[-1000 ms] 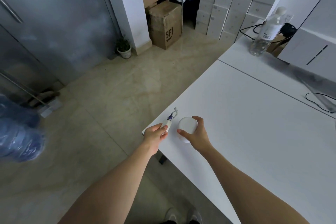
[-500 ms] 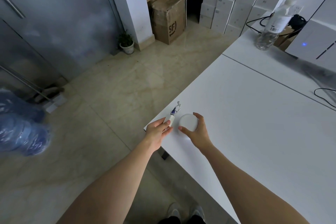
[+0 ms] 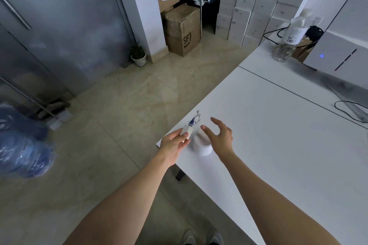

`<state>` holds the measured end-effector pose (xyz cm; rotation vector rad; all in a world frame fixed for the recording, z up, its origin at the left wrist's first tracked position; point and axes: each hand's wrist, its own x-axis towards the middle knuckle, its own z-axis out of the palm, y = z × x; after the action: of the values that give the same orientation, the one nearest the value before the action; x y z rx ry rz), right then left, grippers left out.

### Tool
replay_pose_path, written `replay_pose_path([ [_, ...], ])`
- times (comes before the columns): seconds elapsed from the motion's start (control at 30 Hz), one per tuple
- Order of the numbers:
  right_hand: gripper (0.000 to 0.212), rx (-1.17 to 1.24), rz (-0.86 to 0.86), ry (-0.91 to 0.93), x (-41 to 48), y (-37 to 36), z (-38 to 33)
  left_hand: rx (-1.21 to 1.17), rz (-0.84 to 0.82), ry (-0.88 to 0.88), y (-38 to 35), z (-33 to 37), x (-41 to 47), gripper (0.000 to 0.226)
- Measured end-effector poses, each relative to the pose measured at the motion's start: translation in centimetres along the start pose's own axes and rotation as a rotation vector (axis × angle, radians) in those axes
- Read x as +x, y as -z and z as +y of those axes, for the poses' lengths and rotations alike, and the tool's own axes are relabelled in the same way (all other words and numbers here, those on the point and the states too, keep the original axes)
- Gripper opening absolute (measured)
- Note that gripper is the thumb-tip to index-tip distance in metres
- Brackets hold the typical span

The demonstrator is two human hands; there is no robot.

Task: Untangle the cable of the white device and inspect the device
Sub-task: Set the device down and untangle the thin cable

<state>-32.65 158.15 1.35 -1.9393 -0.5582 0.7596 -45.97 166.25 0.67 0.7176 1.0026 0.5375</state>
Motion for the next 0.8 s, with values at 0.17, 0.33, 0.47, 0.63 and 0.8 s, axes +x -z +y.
replay_pose_path([
  [0.17, 0.034, 0.261, -0.001, -0.005, 0.3, 0.6, -2.6, 0.006, -0.088, -0.037, -0.8, 1.0, -0.5, 0.031],
  [0.33, 0.032, 0.426, -0.018, -0.042, 0.3, 1.6, -4.6, 0.011, -0.125, -0.057, -1.5, 2.0, -1.0, 0.038],
  [0.47, 0.014, 0.560, -0.064, -0.070, 0.1, 2.0, -5.6, 0.036, -0.150, -0.068, -1.8, 2.6, -1.4, 0.045],
  [0.63, 0.012, 0.627, -0.129, -0.086, -0.3, 2.5, -5.7, 0.007, -0.170, -0.025, -2.3, 3.6, -2.1, 0.041],
  [0.8, 0.017, 0.645, -0.191, -0.053, -1.0, 3.0, -6.1, 0.224, -0.157, -0.008, -4.0, 5.1, -3.2, 0.026],
])
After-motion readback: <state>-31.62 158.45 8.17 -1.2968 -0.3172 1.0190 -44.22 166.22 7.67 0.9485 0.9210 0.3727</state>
